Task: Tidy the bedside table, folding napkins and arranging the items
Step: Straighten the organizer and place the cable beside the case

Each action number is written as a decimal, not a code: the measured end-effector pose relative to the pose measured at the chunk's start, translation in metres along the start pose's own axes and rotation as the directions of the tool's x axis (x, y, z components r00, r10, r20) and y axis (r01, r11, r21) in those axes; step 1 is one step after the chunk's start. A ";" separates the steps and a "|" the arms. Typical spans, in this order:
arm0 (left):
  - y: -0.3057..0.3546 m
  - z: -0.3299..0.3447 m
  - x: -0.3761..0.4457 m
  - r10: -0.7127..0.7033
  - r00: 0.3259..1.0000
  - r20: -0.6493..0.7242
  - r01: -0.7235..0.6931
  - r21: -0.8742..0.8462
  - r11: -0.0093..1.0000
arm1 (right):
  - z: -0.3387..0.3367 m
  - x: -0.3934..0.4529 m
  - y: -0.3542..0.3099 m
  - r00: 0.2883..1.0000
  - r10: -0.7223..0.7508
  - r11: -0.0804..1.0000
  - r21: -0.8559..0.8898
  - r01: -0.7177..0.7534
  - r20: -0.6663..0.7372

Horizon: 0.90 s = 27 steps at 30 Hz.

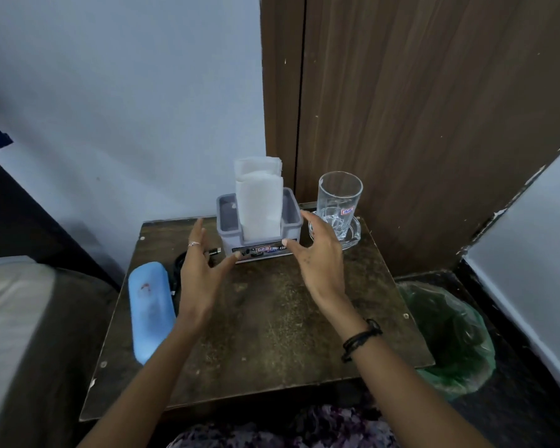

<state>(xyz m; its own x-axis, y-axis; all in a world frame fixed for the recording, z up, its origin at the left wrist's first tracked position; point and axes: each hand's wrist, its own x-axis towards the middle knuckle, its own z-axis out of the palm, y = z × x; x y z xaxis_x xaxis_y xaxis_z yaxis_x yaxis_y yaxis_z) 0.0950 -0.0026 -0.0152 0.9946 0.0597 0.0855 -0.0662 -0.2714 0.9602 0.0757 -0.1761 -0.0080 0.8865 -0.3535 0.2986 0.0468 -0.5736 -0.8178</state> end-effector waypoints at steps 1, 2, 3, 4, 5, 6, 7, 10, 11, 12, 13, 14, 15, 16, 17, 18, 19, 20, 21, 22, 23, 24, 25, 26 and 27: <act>0.001 0.000 0.007 0.016 0.999 0.030 -0.016 -0.005 1.000 | 0.000 0.004 0.002 1.000 -0.010 0.999 -0.042 0.010 0.022; 0.001 0.000 0.012 0.031 0.998 0.060 -0.030 -0.023 0.999 | 0.000 0.008 0.003 0.999 -0.023 0.996 -0.084 0.027 0.043; 0.002 0.001 0.017 0.044 0.996 0.083 -0.042 -0.027 0.999 | 0.000 0.011 0.004 0.997 -0.040 0.992 -0.119 0.047 0.060; 0.002 0.003 0.021 0.053 0.994 0.091 -0.052 -0.013 0.999 | -0.001 0.013 0.006 0.996 -0.061 0.987 -0.146 0.070 0.069; 0.002 0.005 0.023 0.058 0.995 0.087 -0.058 0.003 0.998 | -0.002 0.015 0.007 0.994 -0.082 0.981 -0.168 0.093 0.070; 0.002 0.008 0.024 0.064 0.995 0.078 -0.064 0.003 0.998 | -0.003 0.017 0.009 0.993 -0.100 0.976 -0.186 0.111 0.064; 0.002 0.010 0.024 0.072 0.995 0.071 -0.072 -0.009 0.997 | -0.005 0.018 0.011 0.992 -0.112 0.973 -0.196 0.122 0.058; 0.003 0.016 0.023 0.098 0.993 0.063 -0.096 -0.022 0.995 | -0.009 0.020 0.016 0.991 -0.123 0.975 -0.181 0.130 0.048; 0.003 0.017 0.023 0.100 0.993 0.061 -0.099 -0.020 0.995 | -0.009 0.021 0.017 0.991 -0.128 0.975 -0.177 0.134 0.048; 0.002 0.017 0.023 0.098 0.993 0.059 -0.097 -0.023 0.995 | -0.010 0.020 0.018 0.990 -0.131 0.975 -0.176 0.137 0.049; 0.002 0.017 0.023 0.097 0.994 0.058 -0.095 -0.026 0.995 | -0.009 0.020 0.019 0.990 -0.133 0.975 -0.175 0.140 0.050; 0.002 0.016 0.023 0.098 0.993 0.058 -0.097 -0.024 0.995 | -0.009 0.020 0.020 0.990 -0.135 0.975 -0.171 0.142 0.050; 0.002 0.016 0.022 0.102 0.993 0.057 -0.101 -0.017 0.995 | -0.009 0.020 0.021 0.990 -0.136 0.976 -0.165 0.142 0.049; 0.002 0.015 0.022 0.105 0.993 0.054 -0.105 -0.011 0.994 | -0.008 0.019 0.021 0.990 -0.136 0.977 -0.157 0.142 0.049; 0.002 0.014 0.022 0.108 0.993 0.051 -0.107 -0.005 0.994 | -0.008 0.019 0.021 0.990 -0.135 0.979 -0.149 0.141 0.049; 0.002 0.013 0.022 0.108 0.993 0.051 -0.109 0.001 0.994 | -0.007 0.019 0.020 0.990 -0.134 0.980 -0.141 0.140 0.049; 0.002 0.012 0.024 0.107 0.993 0.052 -0.108 0.008 0.994 | -0.007 0.019 0.019 0.990 -0.132 0.981 -0.135 0.138 0.050; 0.002 0.011 0.024 0.105 0.993 0.054 -0.106 0.014 0.994 | -0.006 0.019 0.018 0.990 -0.132 0.981 -0.134 0.138 0.051; 0.002 0.010 0.025 0.103 0.993 0.056 -0.104 0.020 0.994 | -0.005 0.020 0.018 0.990 -0.133 0.981 -0.136 0.139 0.052; 0.002 0.010 0.025 0.102 0.993 0.057 -0.104 0.024 0.994 | -0.005 0.020 0.017 0.990 -0.133 0.980 -0.142 0.140 0.053; 0.002 0.009 0.025 0.102 0.993 0.059 -0.103 0.024 0.994 | -0.005 0.021 0.016 0.990 -0.132 0.980 -0.146 0.139 0.057; 0.002 0.009 0.024 0.100 0.993 0.062 -0.102 0.024 0.994 | -0.006 0.020 0.015 0.990 -0.127 0.980 -0.148 0.135 0.063; 0.002 0.009 0.024 0.098 0.993 0.067 -0.100 0.029 0.995 | -0.006 0.020 0.013 0.990 -0.121 0.980 -0.151 0.130 0.067; 0.002 0.008 0.023 0.096 0.993 0.073 -0.099 0.040 0.994 | -0.008 0.018 0.012 0.991 -0.113 0.980 -0.158 0.122 0.066; 0.002 0.007 0.022 0.092 0.993 0.076 -0.096 0.051 0.994 | -0.009 0.015 0.010 0.993 -0.105 0.980 -0.166 0.112 0.050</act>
<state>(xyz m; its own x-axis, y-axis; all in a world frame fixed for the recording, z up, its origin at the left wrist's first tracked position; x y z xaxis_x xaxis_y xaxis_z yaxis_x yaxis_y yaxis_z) 0.1169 -0.0085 -0.0131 0.9874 -0.0387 0.1533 -0.1575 -0.3245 0.9327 0.0852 -0.1935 -0.0075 0.8988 -0.2536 0.3576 0.0688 -0.7241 -0.6863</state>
